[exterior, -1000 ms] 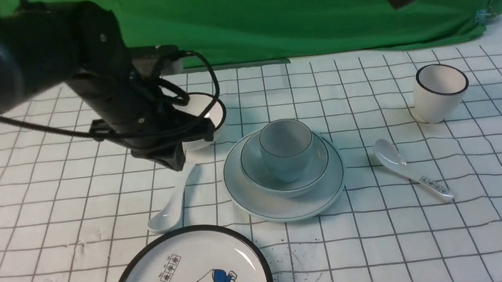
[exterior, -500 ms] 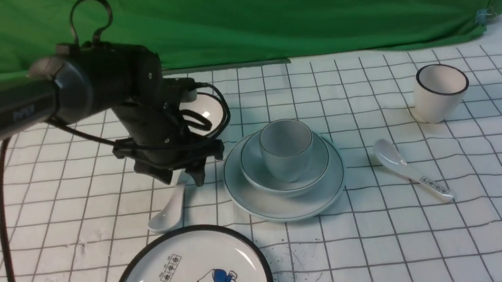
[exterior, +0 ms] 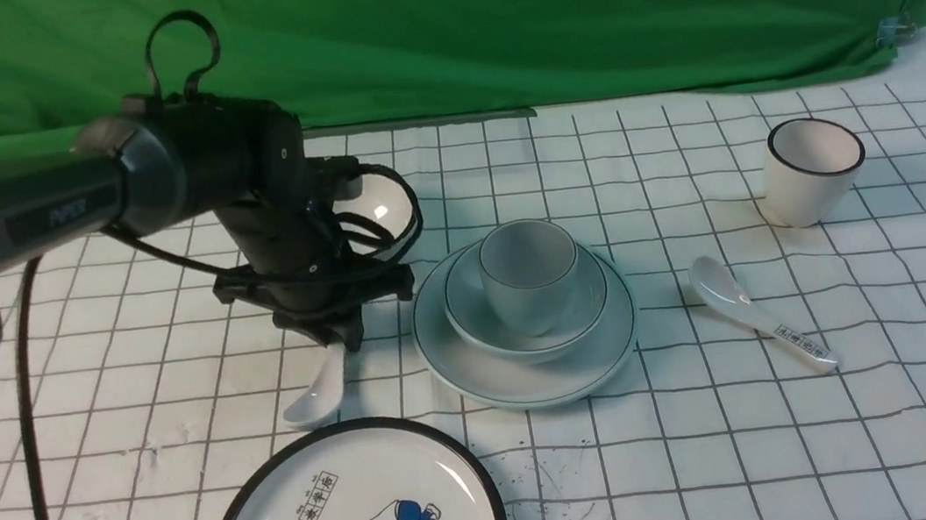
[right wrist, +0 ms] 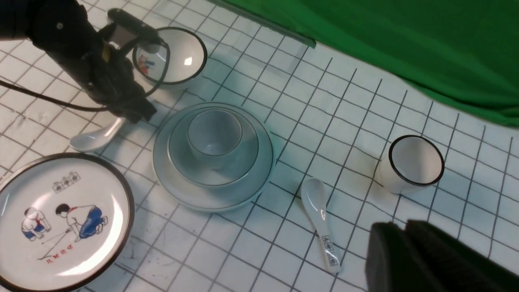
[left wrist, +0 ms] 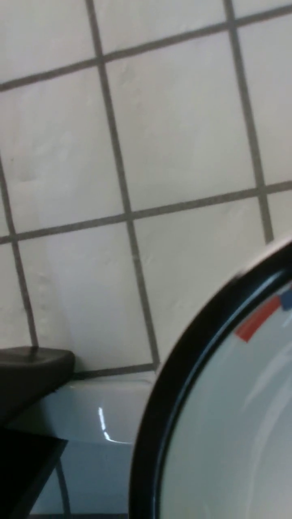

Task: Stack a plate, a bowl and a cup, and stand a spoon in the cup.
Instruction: Use the left arm to grab a blue soup spoon, then use the left arm to put the blue soup spoon into the blue teacup in the middle

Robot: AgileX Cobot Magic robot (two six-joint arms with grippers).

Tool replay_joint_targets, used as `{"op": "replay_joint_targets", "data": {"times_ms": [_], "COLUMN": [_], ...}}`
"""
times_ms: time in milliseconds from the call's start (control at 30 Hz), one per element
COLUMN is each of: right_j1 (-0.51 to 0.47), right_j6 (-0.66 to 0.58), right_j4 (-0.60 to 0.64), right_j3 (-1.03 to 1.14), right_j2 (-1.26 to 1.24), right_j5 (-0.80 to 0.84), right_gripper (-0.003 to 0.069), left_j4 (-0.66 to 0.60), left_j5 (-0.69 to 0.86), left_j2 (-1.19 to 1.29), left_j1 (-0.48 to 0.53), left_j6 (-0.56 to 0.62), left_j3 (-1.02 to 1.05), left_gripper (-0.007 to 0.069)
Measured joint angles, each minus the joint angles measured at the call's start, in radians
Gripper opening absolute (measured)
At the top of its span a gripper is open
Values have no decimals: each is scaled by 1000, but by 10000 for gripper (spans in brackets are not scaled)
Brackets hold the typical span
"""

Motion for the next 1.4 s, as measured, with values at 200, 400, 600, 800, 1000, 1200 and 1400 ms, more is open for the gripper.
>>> {"op": "replay_joint_targets", "data": {"times_ms": [200, 400, 600, 800, 1000, 1200, 1400], "right_j1": [0, 0, 0, 0, 0, 0, 0], "right_j6": [-4, -17, -31, -31, -50, -55, -57], "right_j4": [0, 0, -12, -49, -51, -52, -53], "right_j3": [0, 0, 0, 0, 0, 0, 0], "right_j2": [-1, -1, -1, -3, -3, -4, -4], "right_j5": [0, -1, -1, -1, -9, -9, -9], "right_gripper": [93, 96, 99, 101, 104, 104, 104], "left_j4": [-31, -57, -66, -67, -34, -3, 13], "left_j5": [-36, -405, -749, -1127, -1341, -1450, -1455], "left_j2": [-140, -344, -398, -334, -250, -166, -120], "left_j1": [-6, -120, -251, -283, -285, -286, -286], "left_j6": [19, 74, 72, 44, -4, -6, 9], "left_j3": [10, 54, 172, 318, 379, 379, 379], "left_gripper": [111, 111, 111, 111, 111, 111, 111]}}
